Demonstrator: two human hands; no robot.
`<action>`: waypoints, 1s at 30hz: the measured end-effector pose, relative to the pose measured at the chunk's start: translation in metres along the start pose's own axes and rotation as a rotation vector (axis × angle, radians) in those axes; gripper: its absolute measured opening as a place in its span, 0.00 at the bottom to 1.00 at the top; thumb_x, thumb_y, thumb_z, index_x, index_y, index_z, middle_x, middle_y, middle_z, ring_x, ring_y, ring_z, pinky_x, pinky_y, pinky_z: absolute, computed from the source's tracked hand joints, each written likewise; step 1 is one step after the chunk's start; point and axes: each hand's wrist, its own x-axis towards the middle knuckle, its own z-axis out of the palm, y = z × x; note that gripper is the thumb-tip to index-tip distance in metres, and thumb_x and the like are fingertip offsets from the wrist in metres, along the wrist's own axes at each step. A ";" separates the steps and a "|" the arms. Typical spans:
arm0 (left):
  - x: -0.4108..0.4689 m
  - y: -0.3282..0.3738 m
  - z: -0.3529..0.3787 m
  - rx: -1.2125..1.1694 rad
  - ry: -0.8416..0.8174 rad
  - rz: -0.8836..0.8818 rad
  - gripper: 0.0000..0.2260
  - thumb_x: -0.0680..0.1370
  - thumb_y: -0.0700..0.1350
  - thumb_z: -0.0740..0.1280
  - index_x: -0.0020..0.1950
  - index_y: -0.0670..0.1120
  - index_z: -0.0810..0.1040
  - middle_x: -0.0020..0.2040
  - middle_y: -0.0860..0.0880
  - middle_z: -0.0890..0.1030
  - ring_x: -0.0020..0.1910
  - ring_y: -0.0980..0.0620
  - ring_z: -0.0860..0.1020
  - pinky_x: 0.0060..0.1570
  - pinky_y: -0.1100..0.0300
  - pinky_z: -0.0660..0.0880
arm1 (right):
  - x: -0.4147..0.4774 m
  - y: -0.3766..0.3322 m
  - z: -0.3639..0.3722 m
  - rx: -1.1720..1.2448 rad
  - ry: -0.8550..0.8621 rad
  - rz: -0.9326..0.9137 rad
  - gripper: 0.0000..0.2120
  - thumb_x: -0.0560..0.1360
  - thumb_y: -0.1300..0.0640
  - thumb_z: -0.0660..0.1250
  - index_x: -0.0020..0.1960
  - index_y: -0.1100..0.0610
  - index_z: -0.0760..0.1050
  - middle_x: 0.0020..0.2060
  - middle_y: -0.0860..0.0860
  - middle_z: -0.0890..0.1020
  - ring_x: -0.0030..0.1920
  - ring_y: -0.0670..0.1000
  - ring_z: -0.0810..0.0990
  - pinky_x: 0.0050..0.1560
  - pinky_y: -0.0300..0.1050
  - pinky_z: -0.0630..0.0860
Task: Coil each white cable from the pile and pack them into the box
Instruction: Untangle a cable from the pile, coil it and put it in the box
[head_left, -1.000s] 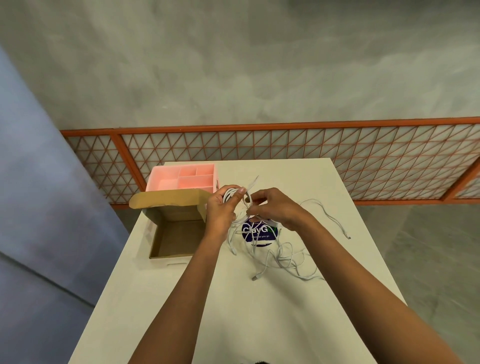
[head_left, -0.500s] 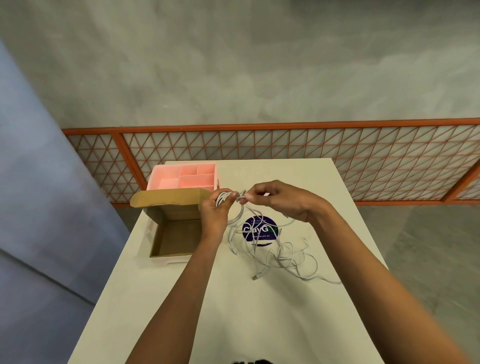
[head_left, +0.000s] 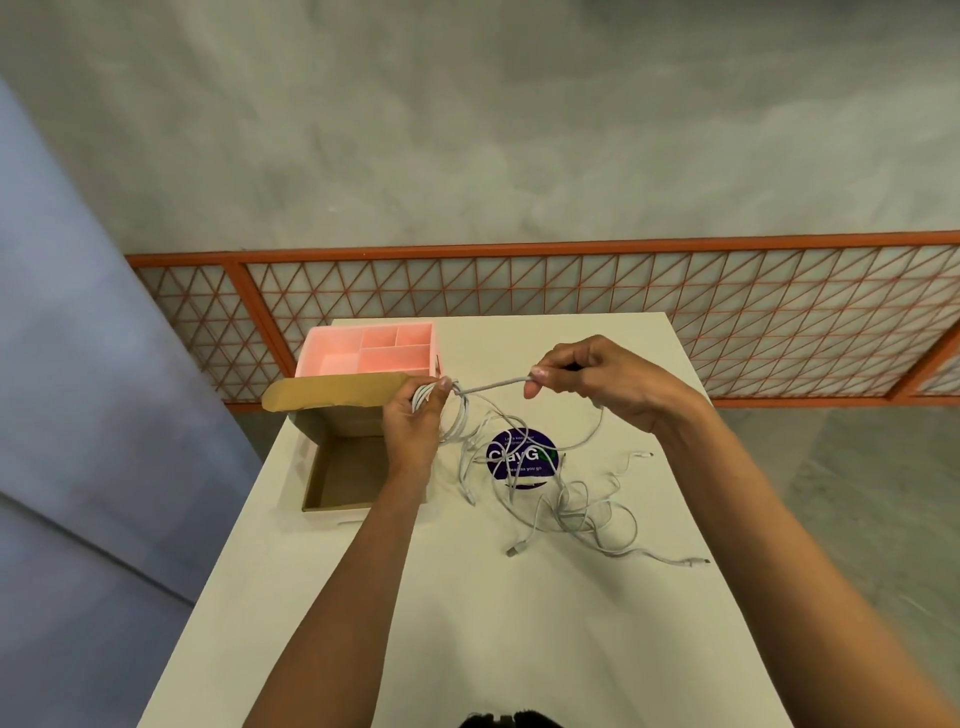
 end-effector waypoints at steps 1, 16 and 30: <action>-0.001 0.001 0.000 -0.037 -0.007 -0.033 0.01 0.74 0.49 0.71 0.44 0.53 0.81 0.42 0.52 0.82 0.45 0.51 0.79 0.49 0.52 0.78 | 0.001 0.004 -0.002 0.019 0.038 0.024 0.10 0.78 0.54 0.65 0.45 0.57 0.83 0.41 0.47 0.77 0.38 0.41 0.71 0.42 0.33 0.66; -0.011 0.015 0.005 -0.530 -0.442 -0.380 0.14 0.84 0.45 0.52 0.43 0.42 0.69 0.25 0.54 0.63 0.23 0.59 0.63 0.30 0.64 0.74 | 0.009 0.036 -0.022 0.494 0.363 0.161 0.13 0.81 0.57 0.58 0.41 0.57 0.77 0.35 0.49 0.70 0.35 0.45 0.68 0.38 0.37 0.68; -0.009 0.022 0.015 -0.513 -0.311 -0.249 0.06 0.75 0.42 0.68 0.43 0.47 0.71 0.31 0.55 0.69 0.25 0.61 0.63 0.24 0.69 0.59 | 0.012 0.044 -0.013 0.698 0.334 0.199 0.13 0.82 0.57 0.57 0.43 0.57 0.76 0.36 0.49 0.71 0.36 0.45 0.69 0.39 0.38 0.68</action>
